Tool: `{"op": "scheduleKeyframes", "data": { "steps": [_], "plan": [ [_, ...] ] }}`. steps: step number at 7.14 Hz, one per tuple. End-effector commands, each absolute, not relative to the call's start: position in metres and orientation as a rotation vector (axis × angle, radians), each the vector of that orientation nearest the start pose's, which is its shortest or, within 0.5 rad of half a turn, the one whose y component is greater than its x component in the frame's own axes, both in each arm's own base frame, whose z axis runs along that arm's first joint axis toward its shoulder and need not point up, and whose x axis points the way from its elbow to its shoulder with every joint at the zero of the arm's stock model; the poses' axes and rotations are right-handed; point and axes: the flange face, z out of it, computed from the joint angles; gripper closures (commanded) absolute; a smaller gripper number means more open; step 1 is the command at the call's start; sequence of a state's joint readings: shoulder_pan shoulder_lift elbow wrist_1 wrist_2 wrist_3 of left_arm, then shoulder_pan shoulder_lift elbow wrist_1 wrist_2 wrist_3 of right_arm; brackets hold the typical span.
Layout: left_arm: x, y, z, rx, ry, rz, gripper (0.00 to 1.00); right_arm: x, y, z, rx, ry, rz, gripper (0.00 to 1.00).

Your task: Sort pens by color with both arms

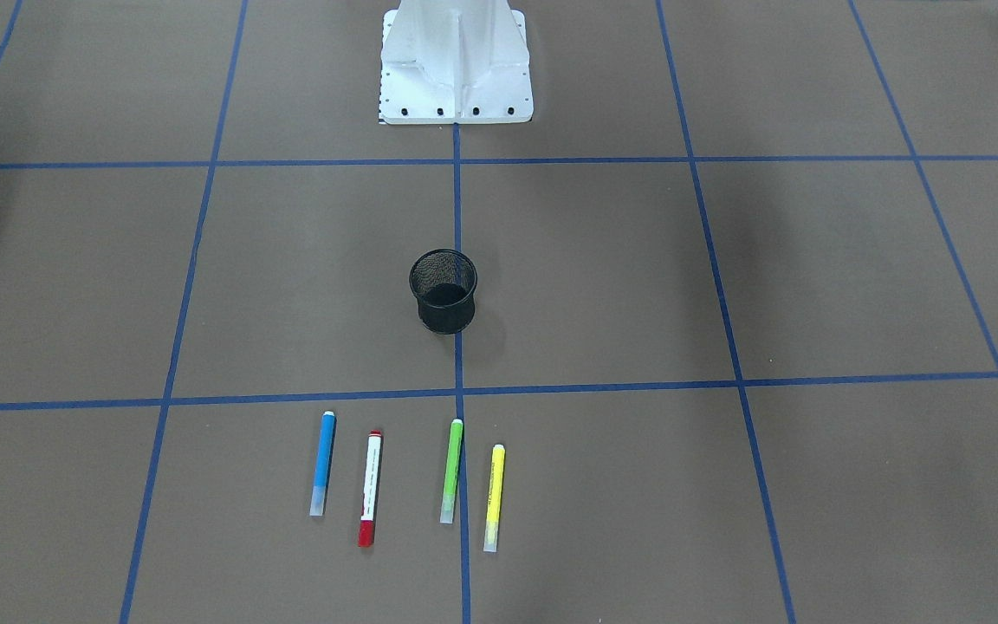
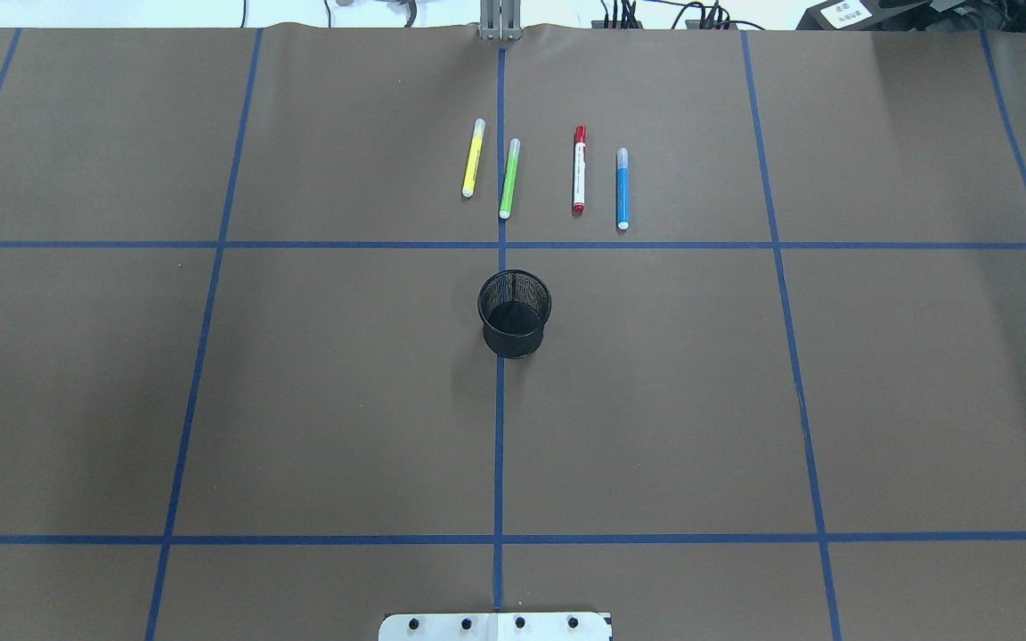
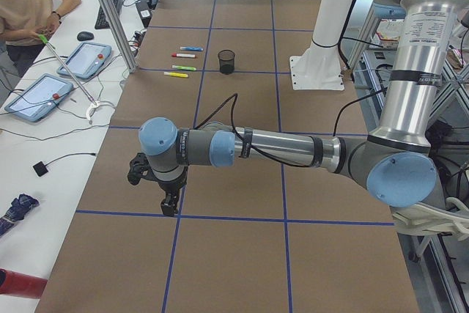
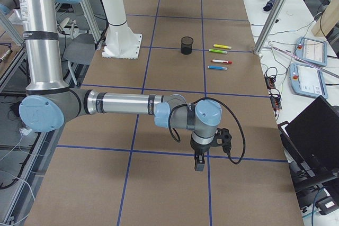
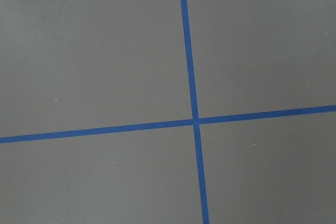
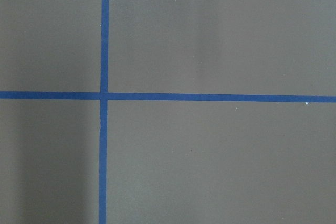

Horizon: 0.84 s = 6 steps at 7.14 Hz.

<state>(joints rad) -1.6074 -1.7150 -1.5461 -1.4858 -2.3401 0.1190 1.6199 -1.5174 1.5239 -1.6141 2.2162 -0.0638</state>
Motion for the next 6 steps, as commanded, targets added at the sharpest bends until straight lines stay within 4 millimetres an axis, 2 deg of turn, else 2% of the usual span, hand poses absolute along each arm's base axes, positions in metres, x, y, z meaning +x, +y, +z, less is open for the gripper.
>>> {"op": "scheduleKeyframes", "data": {
  "steps": [1,2,4,6],
  "plan": [
    [-0.083,-0.549,0.6,0.102,0.766,0.099,0.0,0.098,-0.504,0.67,0.015,-0.646,-0.006,0.0],
    [-0.083,-0.549,0.599,0.102,0.766,0.097,0.0,0.098,-0.5,0.672,0.073,-0.644,-0.031,0.0],
    [-0.084,-0.548,0.6,0.101,0.76,0.097,0.0,0.094,-0.478,0.69,0.161,-0.648,-0.066,0.0],
    [-0.083,-0.533,0.616,0.115,0.762,0.102,0.0,0.094,-0.472,0.693,0.187,-0.64,-0.065,0.0]
  ]
}}
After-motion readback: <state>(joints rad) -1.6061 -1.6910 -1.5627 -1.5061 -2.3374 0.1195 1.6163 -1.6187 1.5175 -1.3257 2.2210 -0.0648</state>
